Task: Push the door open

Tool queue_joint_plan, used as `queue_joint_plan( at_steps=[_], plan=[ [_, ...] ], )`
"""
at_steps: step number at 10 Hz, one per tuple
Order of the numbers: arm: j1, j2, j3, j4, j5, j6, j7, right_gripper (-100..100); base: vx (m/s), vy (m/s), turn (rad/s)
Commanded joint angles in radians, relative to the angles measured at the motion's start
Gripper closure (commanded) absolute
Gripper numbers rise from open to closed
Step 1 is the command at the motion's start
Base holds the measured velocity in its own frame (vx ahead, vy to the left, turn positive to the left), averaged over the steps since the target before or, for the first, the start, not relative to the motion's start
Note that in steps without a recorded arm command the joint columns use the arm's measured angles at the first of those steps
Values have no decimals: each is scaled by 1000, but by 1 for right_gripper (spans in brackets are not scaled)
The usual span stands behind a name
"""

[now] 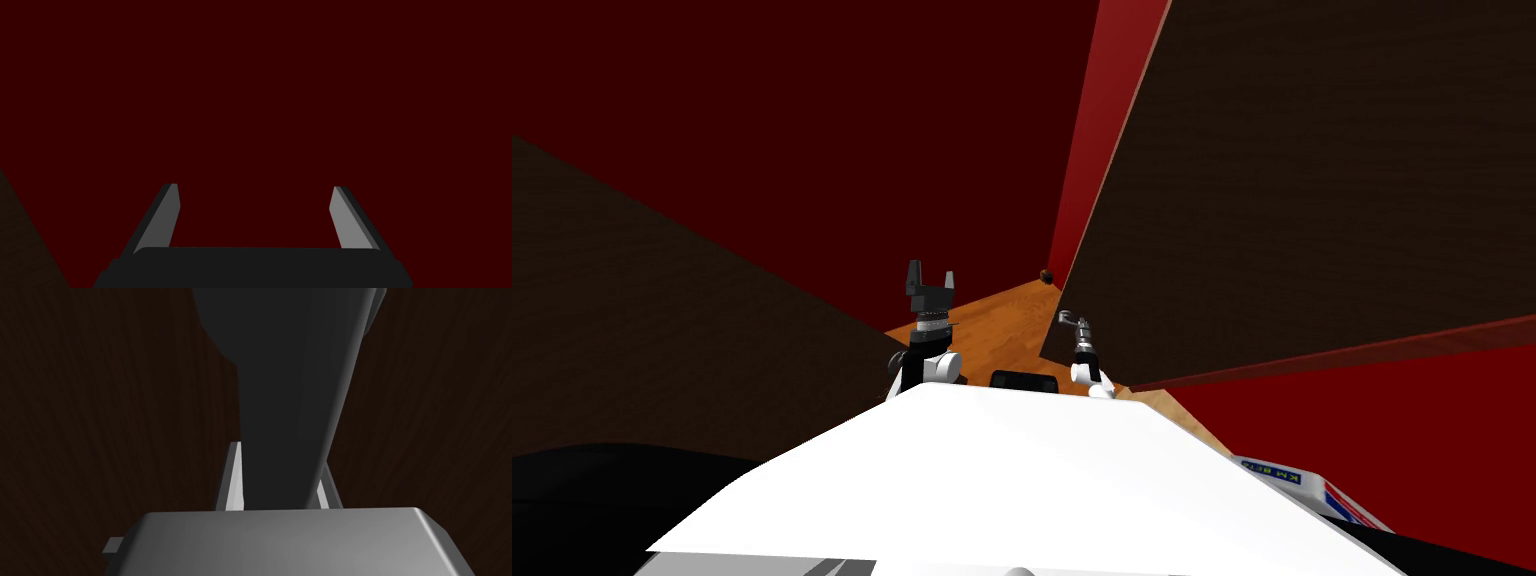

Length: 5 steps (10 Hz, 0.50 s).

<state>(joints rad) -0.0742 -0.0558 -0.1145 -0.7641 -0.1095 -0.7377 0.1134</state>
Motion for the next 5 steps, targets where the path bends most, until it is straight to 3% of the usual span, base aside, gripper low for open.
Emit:
queue_joint_plan(
  at_steps=[1, 2, 5],
  plan=[
    [-15, -13, -16, 32, -6, -31, 3, 100, 15, 0, -9],
    [-15, -11, -31, 31, -13, -33, 12, 100, 88, 25, -80],
    [-15, 2, -61, 30, -28, -35, 31, 100, 185, 71, -91]
  ],
)
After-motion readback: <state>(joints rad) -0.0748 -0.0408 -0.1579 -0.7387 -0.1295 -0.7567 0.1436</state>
